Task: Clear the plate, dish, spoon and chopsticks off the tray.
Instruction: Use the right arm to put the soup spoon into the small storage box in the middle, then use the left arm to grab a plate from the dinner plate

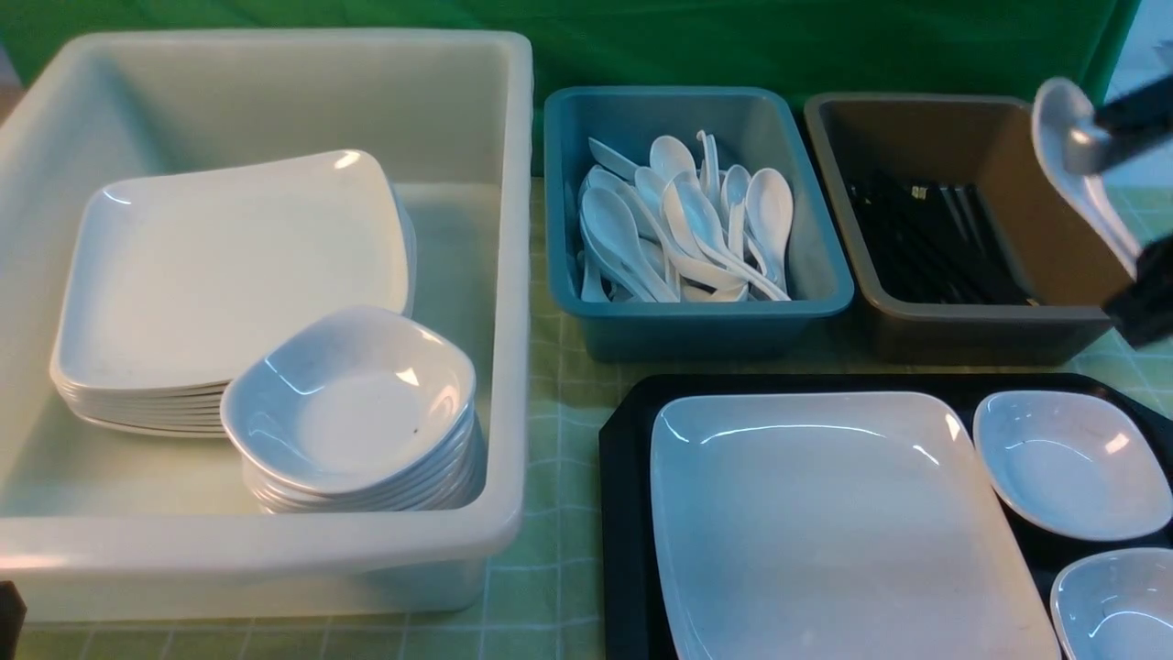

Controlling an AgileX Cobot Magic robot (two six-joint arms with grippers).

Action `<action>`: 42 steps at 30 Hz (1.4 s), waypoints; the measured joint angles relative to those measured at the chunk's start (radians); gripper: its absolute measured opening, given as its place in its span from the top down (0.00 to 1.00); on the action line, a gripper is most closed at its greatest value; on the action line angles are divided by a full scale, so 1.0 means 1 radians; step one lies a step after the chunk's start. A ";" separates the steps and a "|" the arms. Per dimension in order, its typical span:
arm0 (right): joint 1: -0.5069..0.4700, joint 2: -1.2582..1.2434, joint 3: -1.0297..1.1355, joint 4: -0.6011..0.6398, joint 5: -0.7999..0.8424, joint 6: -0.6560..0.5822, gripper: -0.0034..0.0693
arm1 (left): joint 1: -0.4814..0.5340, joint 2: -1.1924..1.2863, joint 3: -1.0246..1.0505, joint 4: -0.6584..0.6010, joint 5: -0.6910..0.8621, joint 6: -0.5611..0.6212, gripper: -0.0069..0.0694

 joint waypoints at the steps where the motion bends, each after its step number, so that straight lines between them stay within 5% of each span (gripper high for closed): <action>1: 0.037 0.016 -0.038 0.011 -0.044 0.023 0.80 | 0.000 0.000 0.000 0.000 0.000 0.000 0.62; 6: 0.186 0.169 -0.168 0.026 -0.271 0.106 0.80 | 0.000 0.000 0.000 0.000 0.000 0.000 0.62; 12: 0.250 0.383 -0.198 0.028 -0.604 0.176 0.77 | 0.000 0.000 0.000 0.000 0.000 0.000 0.62; 19: 0.253 0.500 -0.198 0.026 -0.714 0.265 0.40 | 0.000 0.000 0.000 0.000 0.001 0.000 0.62; 22: 0.253 0.484 -0.223 0.026 -0.629 0.267 0.35 | 0.000 0.000 0.000 0.000 0.001 0.000 0.62; 26: 0.253 0.421 -0.298 0.021 -0.401 0.240 0.47 | 0.000 0.000 0.000 0.000 0.001 0.000 0.62; 28: 0.253 0.383 -0.343 0.019 -0.271 0.206 0.59 | 0.000 0.000 0.000 0.000 0.001 0.000 0.62; 30: 0.253 0.292 -0.409 0.019 -0.030 0.155 0.83 | 0.000 0.000 0.000 0.000 0.001 0.000 0.62; 33: 0.253 0.187 -0.411 0.018 0.077 0.152 0.92 | 0.000 0.000 0.000 0.000 0.001 0.000 0.62; 42: 0.253 -0.204 -0.149 0.017 0.128 0.172 0.94 | 0.000 0.000 0.000 0.000 0.001 0.000 0.62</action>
